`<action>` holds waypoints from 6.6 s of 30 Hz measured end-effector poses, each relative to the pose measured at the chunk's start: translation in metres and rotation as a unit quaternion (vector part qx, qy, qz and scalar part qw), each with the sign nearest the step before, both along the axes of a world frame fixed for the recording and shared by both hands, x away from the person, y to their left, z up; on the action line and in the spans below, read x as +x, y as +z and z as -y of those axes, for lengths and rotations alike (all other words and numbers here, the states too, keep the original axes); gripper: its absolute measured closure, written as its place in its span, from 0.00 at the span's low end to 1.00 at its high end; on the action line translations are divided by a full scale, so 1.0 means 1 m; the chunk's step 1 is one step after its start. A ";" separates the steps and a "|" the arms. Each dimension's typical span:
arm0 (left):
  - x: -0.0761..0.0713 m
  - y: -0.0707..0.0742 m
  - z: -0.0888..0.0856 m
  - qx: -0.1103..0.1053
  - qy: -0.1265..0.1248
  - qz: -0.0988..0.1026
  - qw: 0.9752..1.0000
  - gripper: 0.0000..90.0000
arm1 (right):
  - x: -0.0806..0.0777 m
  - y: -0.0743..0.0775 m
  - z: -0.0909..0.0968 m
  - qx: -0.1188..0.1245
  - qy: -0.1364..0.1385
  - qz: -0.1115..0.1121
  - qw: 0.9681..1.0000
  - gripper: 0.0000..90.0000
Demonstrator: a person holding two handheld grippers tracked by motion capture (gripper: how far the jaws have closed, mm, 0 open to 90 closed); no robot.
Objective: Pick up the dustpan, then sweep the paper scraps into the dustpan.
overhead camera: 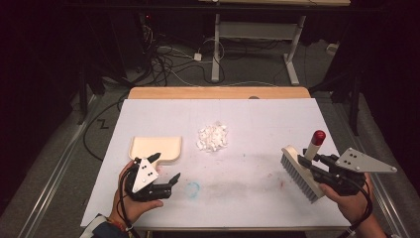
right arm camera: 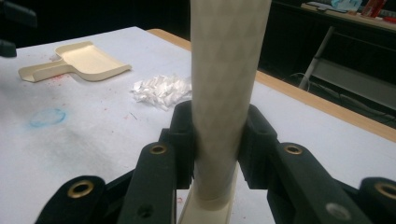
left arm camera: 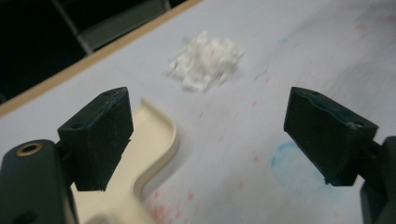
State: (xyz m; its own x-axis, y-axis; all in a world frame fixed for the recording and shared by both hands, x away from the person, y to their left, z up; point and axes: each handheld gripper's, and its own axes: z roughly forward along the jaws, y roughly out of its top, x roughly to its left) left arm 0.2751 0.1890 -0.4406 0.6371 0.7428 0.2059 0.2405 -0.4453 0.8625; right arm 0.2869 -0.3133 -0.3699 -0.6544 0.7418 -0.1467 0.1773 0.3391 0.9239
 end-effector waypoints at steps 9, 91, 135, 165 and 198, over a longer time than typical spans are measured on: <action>-0.004 -0.007 -0.017 0.019 0.044 -0.029 0.998 0.17 | 0.002 0.004 -0.002 0.001 0.003 0.003 1.000 0.79; 0.036 -0.008 -0.008 0.117 0.014 -0.272 0.955 0.71 | 0.028 -0.006 -0.003 0.008 0.006 -0.020 1.000 0.79; 0.062 -0.008 -0.015 0.138 0.003 -0.296 0.945 0.71 | 0.193 -0.008 -0.117 0.021 -0.028 -0.014 0.999 0.79; 0.102 -0.003 0.008 0.178 -0.037 -0.324 0.928 0.71 | 0.214 -0.046 -0.194 0.022 0.079 -0.017 0.997 0.77; 0.118 -0.010 0.030 0.186 -0.035 -0.324 0.927 0.71 | 0.156 -0.051 -0.248 0.013 0.171 0.017 0.985 0.78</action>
